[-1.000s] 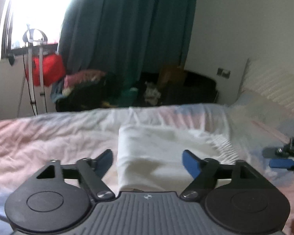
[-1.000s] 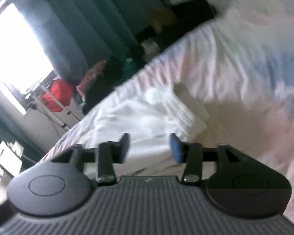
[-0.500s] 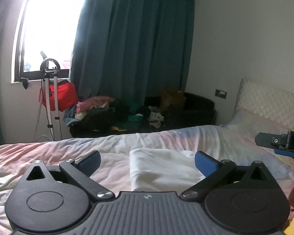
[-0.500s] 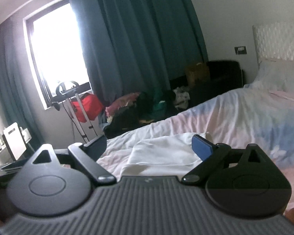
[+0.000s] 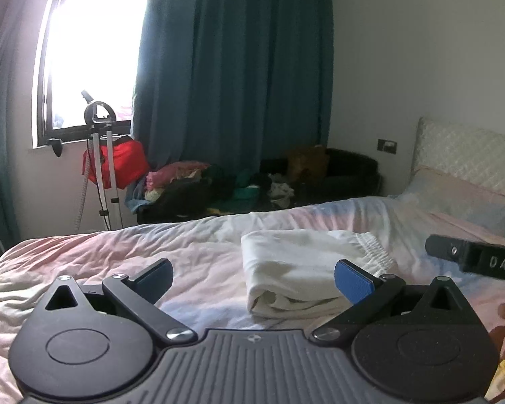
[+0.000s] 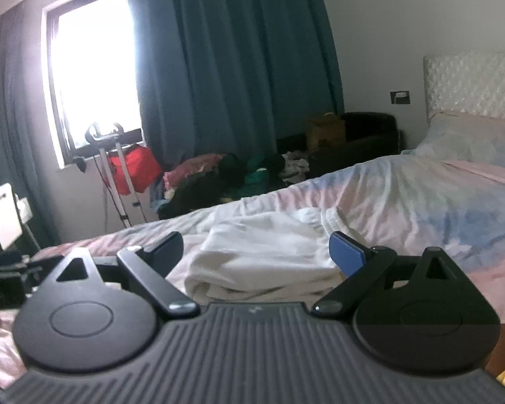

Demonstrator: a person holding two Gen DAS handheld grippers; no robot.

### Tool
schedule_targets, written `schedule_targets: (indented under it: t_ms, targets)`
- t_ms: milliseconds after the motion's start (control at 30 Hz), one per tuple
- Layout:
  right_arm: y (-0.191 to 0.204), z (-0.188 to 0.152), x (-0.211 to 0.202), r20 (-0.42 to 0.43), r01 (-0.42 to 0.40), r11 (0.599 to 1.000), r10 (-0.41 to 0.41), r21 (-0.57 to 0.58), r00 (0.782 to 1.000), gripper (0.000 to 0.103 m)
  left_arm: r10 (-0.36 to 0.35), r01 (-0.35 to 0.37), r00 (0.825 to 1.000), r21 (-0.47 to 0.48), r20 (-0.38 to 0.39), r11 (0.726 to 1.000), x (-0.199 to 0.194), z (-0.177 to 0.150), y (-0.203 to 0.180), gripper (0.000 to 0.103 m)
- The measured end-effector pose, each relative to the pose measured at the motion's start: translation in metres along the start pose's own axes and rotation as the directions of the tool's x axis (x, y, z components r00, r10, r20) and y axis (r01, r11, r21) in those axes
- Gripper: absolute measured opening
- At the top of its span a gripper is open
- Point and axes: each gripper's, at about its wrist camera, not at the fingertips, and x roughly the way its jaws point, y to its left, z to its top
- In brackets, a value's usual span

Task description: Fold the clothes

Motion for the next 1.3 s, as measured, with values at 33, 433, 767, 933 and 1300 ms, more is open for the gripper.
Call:
schedule_targets:
  t_ms: [33,433,767,933,1300]
  targets:
    - [0.0,-0.005,0.001,-0.003,0.005,1.0,-0.005,0.003,1.0,0.095,0.003,-0.003,1.0,-0.002,-0.002,1.0,0.0,-0.003,0.001,0.103]
    - [0.01,-0.05,0.005,0.018,0.043,0.996,-0.042,-0.08,0.999,0.095,0.005,-0.005,1.0,-0.008,-0.004,1.0,0.001,-0.035,0.015,0.103]
    - [0.009,-0.056,0.01,0.029,0.068,0.996,-0.067,-0.061,0.997,0.095,0.014,-0.014,1.0,-0.014,-0.02,1.0,0.005,-0.049,0.019,0.103]
    - [0.007,-0.058,0.015,0.02,0.085,0.995,-0.084,-0.058,0.996,0.095,0.027,-0.027,0.999,-0.006,-0.02,1.0,0.005,-0.051,0.019,0.103]
    - [0.006,-0.06,0.017,0.0,0.082,0.995,-0.082,-0.055,0.997,0.095,0.051,-0.052,0.998,-0.01,-0.03,0.999,0.006,-0.055,0.025,0.103]
